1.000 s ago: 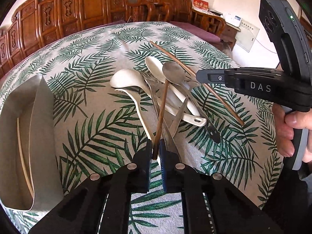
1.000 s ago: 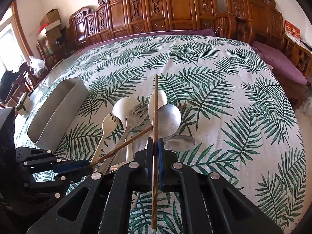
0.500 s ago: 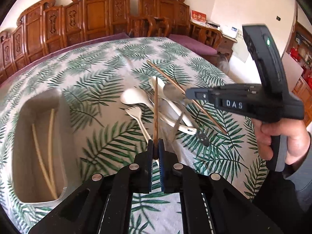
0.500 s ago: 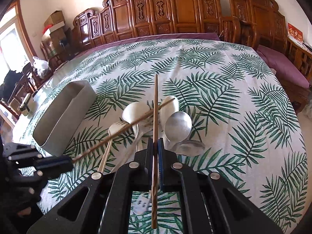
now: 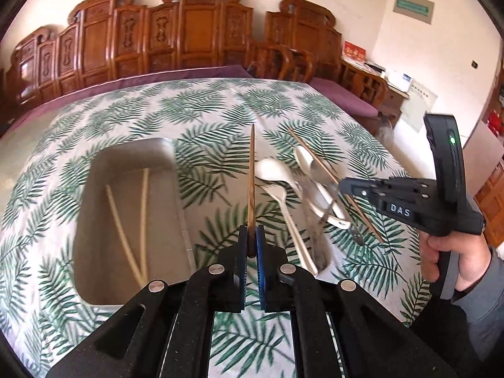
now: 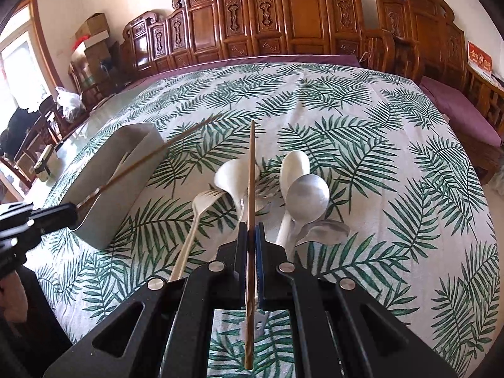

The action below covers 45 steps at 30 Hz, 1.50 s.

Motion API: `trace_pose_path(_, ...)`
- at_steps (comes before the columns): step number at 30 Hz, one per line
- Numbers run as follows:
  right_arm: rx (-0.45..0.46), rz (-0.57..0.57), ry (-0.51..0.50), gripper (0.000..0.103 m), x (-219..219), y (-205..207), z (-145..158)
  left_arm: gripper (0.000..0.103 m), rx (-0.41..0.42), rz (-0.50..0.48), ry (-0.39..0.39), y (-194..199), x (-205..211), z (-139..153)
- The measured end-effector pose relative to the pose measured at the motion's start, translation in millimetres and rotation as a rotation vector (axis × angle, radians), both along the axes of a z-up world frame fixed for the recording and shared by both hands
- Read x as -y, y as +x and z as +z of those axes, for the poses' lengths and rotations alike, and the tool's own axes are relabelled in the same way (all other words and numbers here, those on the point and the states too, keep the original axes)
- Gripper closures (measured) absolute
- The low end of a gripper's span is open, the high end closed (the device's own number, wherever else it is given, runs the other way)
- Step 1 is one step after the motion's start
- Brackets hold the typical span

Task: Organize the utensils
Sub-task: 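Carry the held chopsticks with both grippers over the grey tray, then open the left gripper into the tray while the right gripper drops its chopstick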

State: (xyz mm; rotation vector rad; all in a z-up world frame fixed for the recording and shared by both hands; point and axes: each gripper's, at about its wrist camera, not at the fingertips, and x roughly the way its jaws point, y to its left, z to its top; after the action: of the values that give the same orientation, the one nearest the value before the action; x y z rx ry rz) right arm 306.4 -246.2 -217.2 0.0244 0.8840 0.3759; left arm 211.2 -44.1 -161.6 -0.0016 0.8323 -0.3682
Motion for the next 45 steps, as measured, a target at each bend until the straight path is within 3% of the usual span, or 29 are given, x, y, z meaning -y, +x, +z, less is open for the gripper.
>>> trace_pose_path(9, 0.014, 0.047, -0.008, 0.097, -21, -8, 3, 0.099, -0.015, 0.139, -0.013, -9, -59, 8)
trace_pose_path(17, 0.016, 0.059, -0.013, 0.097, -27, -9, 4, 0.099, -0.052, 0.206, 0.011, -5, -84, 1)
trace_pose_path(36, 0.044, 0.125, 0.029, 0.097, -53, -20, 24, 0.098, -0.119, 0.251, 0.051, 14, -95, -21)
trace_pose_path(45, 0.049, 0.191, 0.052, 0.097, -100, -16, 40, 0.087, -0.076, 0.255, 0.026, 11, -108, -6)
